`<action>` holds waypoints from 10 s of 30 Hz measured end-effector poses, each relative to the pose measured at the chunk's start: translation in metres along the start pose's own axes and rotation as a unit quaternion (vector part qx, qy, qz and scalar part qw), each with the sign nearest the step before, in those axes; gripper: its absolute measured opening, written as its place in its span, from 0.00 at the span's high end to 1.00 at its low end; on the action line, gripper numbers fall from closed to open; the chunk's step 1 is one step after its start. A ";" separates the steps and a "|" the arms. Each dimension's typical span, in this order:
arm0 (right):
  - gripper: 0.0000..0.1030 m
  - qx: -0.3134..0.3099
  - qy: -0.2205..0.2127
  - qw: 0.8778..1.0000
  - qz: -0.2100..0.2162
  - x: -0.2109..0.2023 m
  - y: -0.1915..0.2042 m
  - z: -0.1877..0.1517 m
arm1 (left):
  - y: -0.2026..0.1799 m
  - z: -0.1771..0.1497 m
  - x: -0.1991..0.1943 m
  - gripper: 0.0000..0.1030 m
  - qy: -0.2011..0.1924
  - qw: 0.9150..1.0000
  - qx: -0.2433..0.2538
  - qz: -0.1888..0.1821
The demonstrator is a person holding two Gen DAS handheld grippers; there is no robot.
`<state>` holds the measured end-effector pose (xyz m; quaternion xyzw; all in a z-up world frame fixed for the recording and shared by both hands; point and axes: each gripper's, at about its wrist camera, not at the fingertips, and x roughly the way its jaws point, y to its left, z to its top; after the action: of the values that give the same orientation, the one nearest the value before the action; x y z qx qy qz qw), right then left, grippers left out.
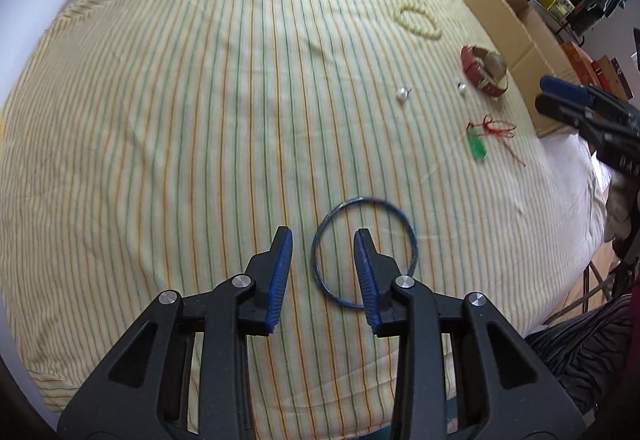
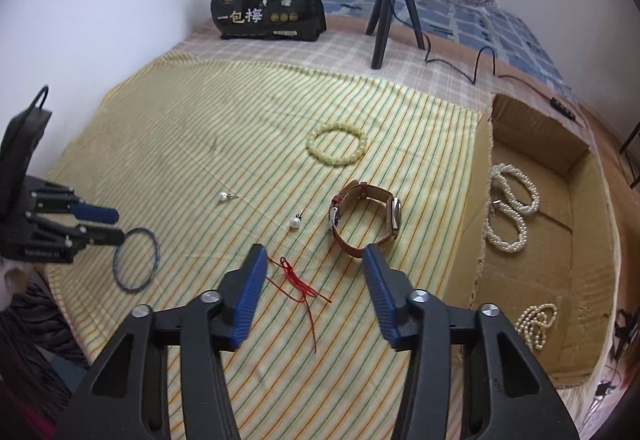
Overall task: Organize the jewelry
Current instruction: 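Grasp the blue bangle with the left tool while the right tool grasps the brown leather watch, then carry the blue bangle and the brown watch over the cardboard box with both tools, then open the right tool to drop the watch while the left tool releases the bangle into the box, then withdraw both open tools from the box toward the remaining jewelry, then grasp the pearl earring with the left tool while the right tool grasps the green jade pendant, then carry the pearl earring and green pendant over the cardboard box with both tools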
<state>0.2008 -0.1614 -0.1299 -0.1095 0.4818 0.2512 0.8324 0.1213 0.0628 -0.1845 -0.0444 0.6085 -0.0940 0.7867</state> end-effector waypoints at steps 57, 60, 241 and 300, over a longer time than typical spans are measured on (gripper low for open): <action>0.96 0.032 -0.002 0.999 -0.014 0.017 -0.018 0.020 | -0.033 0.027 -0.036 0.99 -0.096 0.995 0.014 -0.005; 0.96 0.037 -0.012 0.999 -0.009 0.010 -0.020 0.020 | -0.038 0.030 -0.043 0.99 -0.110 0.994 0.016 -0.010; 0.66 0.068 0.060 0.995 0.051 0.052 0.033 -0.024 | -0.073 0.085 0.045 0.83 -0.032 0.995 0.098 -0.004; 0.85 0.131 -0.115 0.985 0.001 -0.072 -0.047 0.015 | -0.120 0.112 -0.063 0.94 -0.177 0.977 0.078 -0.089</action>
<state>0.2068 -0.2179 -0.0632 0.0306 0.4119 0.1979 0.8890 0.2033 -0.0465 -0.0735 -0.0524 0.4436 -0.2016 0.8717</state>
